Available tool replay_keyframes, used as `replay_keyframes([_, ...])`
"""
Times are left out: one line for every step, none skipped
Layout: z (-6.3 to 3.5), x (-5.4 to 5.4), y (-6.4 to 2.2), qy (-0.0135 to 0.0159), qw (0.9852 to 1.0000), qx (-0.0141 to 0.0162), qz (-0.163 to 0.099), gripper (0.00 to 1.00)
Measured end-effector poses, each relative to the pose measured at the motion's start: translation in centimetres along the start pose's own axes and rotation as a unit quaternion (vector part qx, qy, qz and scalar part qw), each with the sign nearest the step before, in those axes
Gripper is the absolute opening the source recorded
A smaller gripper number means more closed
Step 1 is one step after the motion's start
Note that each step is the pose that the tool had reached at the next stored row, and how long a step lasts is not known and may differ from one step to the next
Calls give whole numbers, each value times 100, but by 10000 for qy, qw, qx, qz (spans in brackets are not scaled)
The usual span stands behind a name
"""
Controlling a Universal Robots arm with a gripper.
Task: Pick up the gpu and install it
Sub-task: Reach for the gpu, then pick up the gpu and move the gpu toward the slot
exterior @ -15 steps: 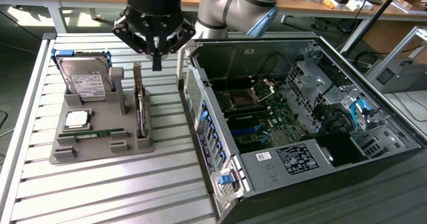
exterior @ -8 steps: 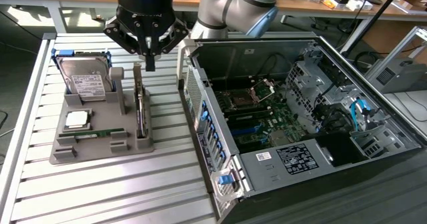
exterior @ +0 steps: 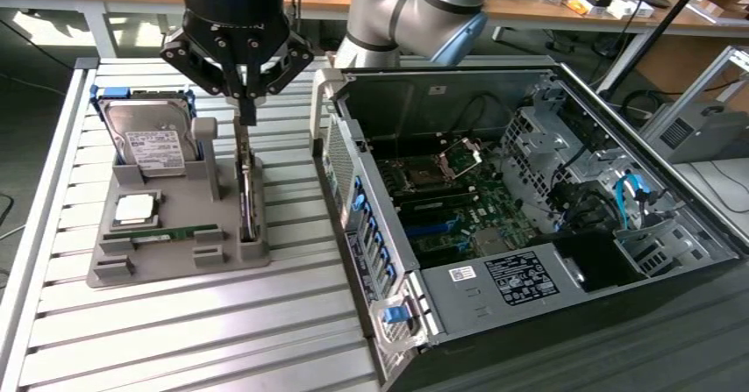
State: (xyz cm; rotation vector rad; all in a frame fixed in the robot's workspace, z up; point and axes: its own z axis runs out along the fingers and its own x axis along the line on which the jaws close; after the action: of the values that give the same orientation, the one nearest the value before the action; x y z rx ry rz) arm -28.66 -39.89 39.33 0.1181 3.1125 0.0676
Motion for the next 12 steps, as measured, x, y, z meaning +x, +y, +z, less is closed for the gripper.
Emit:
replay_keyframes([0, 10, -1, 0, 10000, 0, 0, 11])
replay_keyframes([-1, 33, -3, 0, 10000, 0, 0, 11])
replay_keyframes([-1, 50, -4, 0, 10000, 0, 0, 11])
replay_keyframes([-1, 51, -4, 0, 10000, 0, -1, 11])
replay_keyframes([-2, 53, -4, 0, 10000, 0, 0, 11])
replay_keyframes([-2, 53, -4, 0, 10000, 0, 0, 11])
replay_keyframes([-2, 53, -4, 0, 10000, 0, 0, 11])
replay_keyframes([-2, 53, -4, 0, 10000, 0, 0, 11])
replay_keyframes([-2, 53, -4, 0, 10000, 0, 0, 11])
replay_keyframes([-2, 53, -4, 0, 10000, 0, 0, 11])
replay_keyframes([-1, 53, -4, 0, 10000, 0, 0, 11])
replay_keyframes([-2, 53, -4, 0, 10000, 0, 0, 11])
